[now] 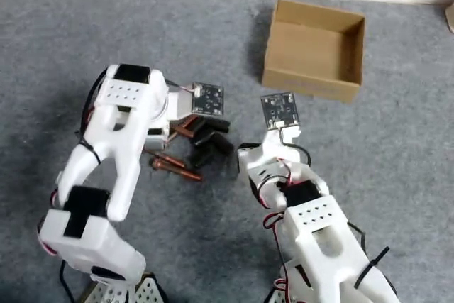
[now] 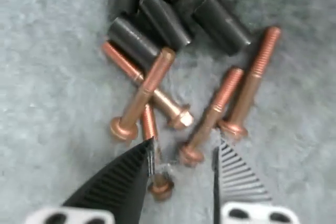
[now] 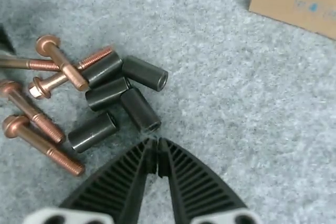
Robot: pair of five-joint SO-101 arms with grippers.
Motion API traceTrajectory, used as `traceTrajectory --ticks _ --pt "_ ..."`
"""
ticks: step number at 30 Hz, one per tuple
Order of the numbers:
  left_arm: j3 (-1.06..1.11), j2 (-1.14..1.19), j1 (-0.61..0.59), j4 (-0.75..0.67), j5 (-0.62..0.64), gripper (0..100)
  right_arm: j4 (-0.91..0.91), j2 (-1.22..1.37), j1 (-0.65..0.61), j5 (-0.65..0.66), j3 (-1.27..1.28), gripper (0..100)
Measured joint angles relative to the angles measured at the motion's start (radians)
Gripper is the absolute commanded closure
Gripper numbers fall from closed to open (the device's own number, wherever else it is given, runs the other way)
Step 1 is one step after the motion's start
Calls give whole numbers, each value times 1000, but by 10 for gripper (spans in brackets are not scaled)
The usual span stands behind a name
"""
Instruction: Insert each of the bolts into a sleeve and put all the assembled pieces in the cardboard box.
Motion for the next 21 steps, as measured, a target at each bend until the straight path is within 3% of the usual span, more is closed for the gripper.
traceTrajectory --ticks 6,14,21 --pt "-195 253 23 -28 0 821 0 0 0 0 0 995" --pt "-569 526 17 137 0 821 0 0 0 2 0 995" --pt "-712 641 17 224 0 825 0 0 0 2 0 995"
